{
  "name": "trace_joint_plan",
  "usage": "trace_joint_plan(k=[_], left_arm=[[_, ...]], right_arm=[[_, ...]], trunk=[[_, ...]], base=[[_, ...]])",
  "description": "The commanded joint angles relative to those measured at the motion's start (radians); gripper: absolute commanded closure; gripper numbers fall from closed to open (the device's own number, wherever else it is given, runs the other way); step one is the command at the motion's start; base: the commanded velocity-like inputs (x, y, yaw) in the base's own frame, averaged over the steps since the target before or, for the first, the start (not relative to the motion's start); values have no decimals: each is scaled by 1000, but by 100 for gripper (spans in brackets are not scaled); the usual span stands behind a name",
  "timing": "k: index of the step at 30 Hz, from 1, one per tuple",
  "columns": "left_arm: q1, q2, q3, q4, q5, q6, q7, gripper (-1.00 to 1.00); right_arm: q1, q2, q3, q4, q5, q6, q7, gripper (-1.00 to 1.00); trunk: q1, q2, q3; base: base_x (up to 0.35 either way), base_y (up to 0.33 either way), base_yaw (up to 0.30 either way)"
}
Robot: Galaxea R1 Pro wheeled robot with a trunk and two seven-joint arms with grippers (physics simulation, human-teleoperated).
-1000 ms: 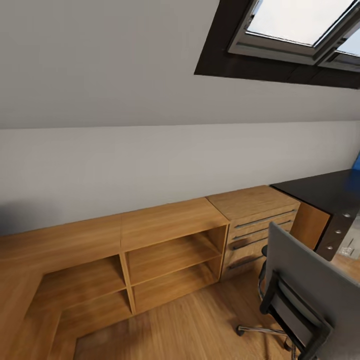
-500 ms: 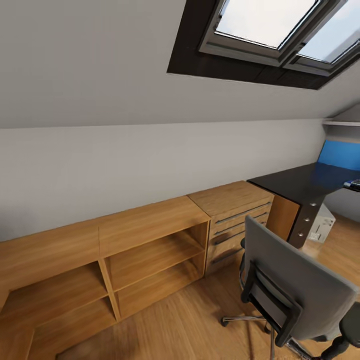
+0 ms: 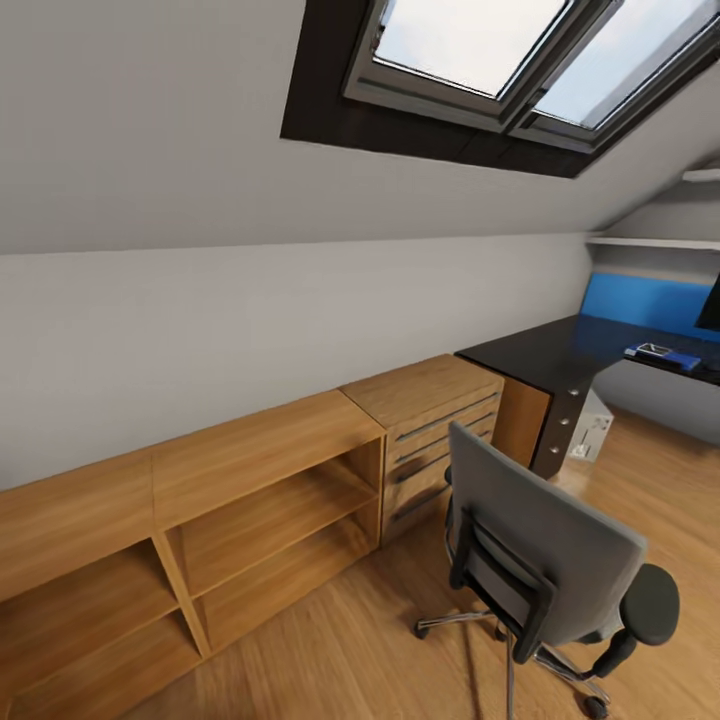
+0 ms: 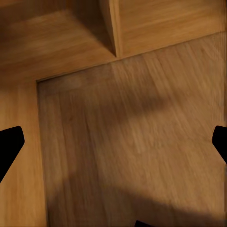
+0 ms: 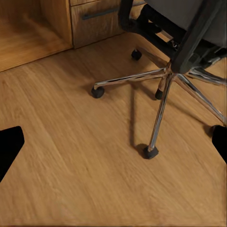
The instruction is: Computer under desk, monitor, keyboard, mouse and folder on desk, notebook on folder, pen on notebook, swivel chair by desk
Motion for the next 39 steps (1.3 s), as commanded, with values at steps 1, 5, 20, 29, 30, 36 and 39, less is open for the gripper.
trace_joint_plan(k=[1, 5, 20, 29, 30, 36, 39], left_arm=[[0, 1, -8, -2, 0, -1, 11, -100], [0, 1, -8, -2, 0, -1, 14, -100], [0, 2, -8, -2, 0, -1, 16, -100], [0, 1, -9, -3, 0, 20, 14, -100], [0, 1, -9, -3, 0, 22, 14, -100], [0, 1, -9, -3, -1, 44, 13, -100], [0, 1, -9, -3, -2, 50, 13, -100]], right_arm=[[-1, 1, 9, 2, -4, -1, -5, -100], [-1, 1, 9, 2, -4, 4, -5, -100], [-1, -2, 7, 2, -4, 6, -5, -100], [-1, -1, 8, 2, -4, 6, -5, -100], [-1, 0, 8, 2, -4, 6, -4, -100], [-1, -2, 7, 2, -4, 6, -4, -100], [-1, -5, 6, 2, -4, 7, -5, -100]], trunk=[[0, -1, -2], [0, -1, -4], [0, -1, -12], [0, -1, -19], [0, -1, -20], [0, -1, -22], [0, -1, -22]], base=[[0, 0, -247], [0, 0, -247], [19, 0, -246], [266, 0, -188], [310, 0, -70], [238, 0, -28], [89, 0, -9]])
